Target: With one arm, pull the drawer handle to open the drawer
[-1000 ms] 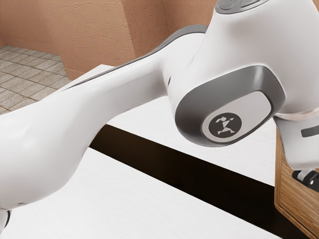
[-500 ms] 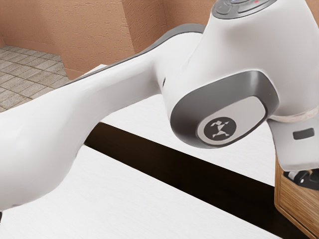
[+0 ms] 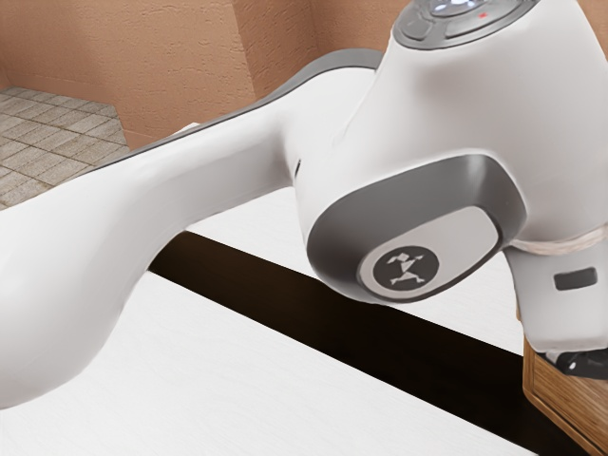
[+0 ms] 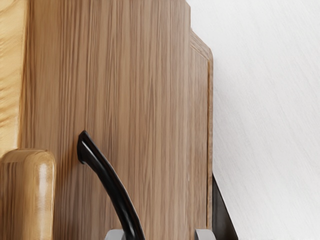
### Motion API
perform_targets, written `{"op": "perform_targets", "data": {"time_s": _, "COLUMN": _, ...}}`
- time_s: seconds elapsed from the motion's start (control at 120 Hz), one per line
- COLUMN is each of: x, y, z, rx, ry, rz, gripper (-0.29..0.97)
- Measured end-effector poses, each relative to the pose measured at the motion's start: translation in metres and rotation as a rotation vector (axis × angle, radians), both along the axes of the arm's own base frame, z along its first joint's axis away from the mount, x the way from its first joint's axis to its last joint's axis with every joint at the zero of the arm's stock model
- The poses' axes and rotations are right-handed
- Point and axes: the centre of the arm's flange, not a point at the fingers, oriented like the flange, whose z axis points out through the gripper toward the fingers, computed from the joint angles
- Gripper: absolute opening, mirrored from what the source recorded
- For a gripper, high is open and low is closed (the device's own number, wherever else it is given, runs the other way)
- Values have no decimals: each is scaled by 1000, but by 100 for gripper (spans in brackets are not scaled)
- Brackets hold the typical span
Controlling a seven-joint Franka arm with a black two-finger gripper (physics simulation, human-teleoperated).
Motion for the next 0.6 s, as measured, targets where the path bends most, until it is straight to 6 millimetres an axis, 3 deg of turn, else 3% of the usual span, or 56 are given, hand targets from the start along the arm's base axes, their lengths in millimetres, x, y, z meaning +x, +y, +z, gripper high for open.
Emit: {"op": "perform_targets", "data": {"time_s": 0.6, "x": -22, "y": 8, "z": 3, "rx": 31, "ry": -11, "rz": 20, "gripper": 9}}
